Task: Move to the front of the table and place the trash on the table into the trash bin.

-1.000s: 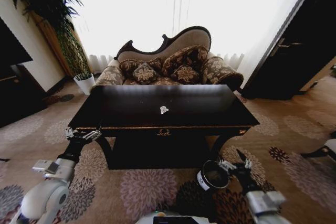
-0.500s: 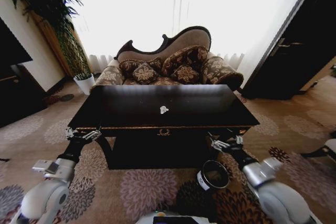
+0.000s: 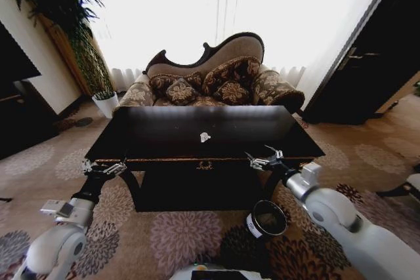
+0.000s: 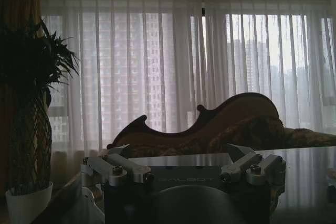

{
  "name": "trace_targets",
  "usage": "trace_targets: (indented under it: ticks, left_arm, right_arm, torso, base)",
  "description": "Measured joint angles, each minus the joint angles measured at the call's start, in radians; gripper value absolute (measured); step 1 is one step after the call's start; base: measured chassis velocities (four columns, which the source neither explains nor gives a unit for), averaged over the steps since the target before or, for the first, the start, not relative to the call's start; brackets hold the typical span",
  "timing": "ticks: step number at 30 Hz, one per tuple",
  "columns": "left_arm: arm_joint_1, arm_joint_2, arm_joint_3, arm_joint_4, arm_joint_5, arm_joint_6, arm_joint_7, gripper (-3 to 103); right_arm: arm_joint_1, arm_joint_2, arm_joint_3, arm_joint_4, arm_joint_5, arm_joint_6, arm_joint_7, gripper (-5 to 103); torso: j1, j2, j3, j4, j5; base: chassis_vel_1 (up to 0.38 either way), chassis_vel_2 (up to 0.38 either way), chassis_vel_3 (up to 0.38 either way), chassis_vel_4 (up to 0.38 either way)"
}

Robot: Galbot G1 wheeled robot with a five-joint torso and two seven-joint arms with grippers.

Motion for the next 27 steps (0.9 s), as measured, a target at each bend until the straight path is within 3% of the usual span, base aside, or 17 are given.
trace_targets:
  ticks: [2, 10, 15, 20, 27]
  left_arm:
    - [0.000, 0.000, 0.000, 0.000, 0.000, 0.000, 0.000, 100]
    - [0.000, 0.000, 0.000, 0.000, 0.000, 0.000, 0.000, 100]
    - [0.000, 0.000, 0.000, 0.000, 0.000, 0.000, 0.000, 100]
    - [0.000, 0.000, 0.000, 0.000, 0.000, 0.000, 0.000, 100]
    - [0.000, 0.000, 0.000, 0.000, 0.000, 0.000, 0.000, 100]
  right_arm:
    - [0.017, -0.005, -0.017, -0.008, -0.001, 0.000, 0.001, 100]
    - [0.325, -0.044, -0.292, -0.119, 0.023, -0.024, 0.025, 100]
    - [0.419, -0.040, -0.389, -0.156, 0.037, -0.037, 0.034, 100]
    - [0.630, -0.012, -0.561, -0.229, 0.056, -0.060, 0.056, 100]
    - [0.775, 0.039, -0.712, -0.272, 0.078, -0.090, 0.075, 100]
  torso:
    - [0.000, 0.000, 0.000, 0.0000, -0.0001]
    - [0.000, 0.000, 0.000, 0.0002, -0.0001]
    - [0.000, 0.000, 0.000, 0.0001, -0.0002]
    - [0.000, 0.000, 0.000, 0.0002, -0.0003]
    - [0.000, 0.000, 0.000, 0.0002, -0.0003]
  base:
    - [0.000, 0.000, 0.000, 0.000]
    - [0.000, 0.000, 0.000, 0.000]
    - [0.000, 0.000, 0.000, 0.000]
    - [0.000, 0.000, 0.000, 0.000]
    - [0.000, 0.000, 0.000, 0.000]
